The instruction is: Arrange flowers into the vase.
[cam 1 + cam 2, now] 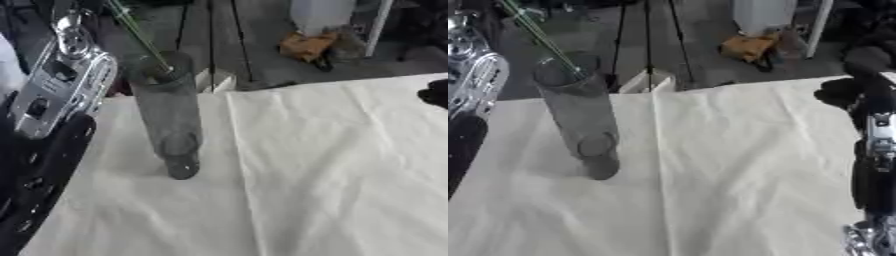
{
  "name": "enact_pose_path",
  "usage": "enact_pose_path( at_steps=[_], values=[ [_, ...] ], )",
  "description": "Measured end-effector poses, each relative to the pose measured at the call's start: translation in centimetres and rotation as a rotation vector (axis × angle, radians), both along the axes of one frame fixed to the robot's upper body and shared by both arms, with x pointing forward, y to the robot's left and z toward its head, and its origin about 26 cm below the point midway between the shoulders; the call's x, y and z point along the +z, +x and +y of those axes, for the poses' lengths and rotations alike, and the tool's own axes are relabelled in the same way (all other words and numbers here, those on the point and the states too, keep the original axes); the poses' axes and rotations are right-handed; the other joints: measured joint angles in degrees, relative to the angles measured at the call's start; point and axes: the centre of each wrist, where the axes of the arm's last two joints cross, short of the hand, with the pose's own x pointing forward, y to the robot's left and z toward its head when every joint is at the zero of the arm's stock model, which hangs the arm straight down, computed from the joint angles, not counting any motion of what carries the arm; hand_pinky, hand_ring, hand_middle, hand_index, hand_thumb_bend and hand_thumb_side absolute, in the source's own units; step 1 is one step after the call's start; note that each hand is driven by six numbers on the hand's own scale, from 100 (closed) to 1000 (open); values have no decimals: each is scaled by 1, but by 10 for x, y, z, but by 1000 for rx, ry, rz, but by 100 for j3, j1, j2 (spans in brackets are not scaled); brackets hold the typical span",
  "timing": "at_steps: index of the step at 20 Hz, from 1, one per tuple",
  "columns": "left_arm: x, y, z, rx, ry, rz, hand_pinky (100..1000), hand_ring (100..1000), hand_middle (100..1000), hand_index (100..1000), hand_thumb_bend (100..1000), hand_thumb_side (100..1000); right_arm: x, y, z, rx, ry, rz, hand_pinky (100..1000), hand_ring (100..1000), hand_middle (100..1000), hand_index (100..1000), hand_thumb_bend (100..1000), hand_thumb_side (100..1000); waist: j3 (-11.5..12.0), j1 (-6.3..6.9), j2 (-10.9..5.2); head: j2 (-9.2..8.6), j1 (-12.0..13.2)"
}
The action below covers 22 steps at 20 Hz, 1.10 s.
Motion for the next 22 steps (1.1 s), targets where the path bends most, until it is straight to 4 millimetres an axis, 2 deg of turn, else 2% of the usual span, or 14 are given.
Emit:
enact_pose_path(
  at_steps=[12,22],
  values=[
    [-8,5,6,68,125,53,100,100,100,185,206,658,-1,0,0,-6,5,3,718,649,610,832,100,1000,53,0,0,0,-29],
    [-14,11,12,141,216,101,100,100,117,233,174,681,-1,0,0,-8,6,5,718,649,609,831,100,1000,87,0,0,0,-45]
  ],
)
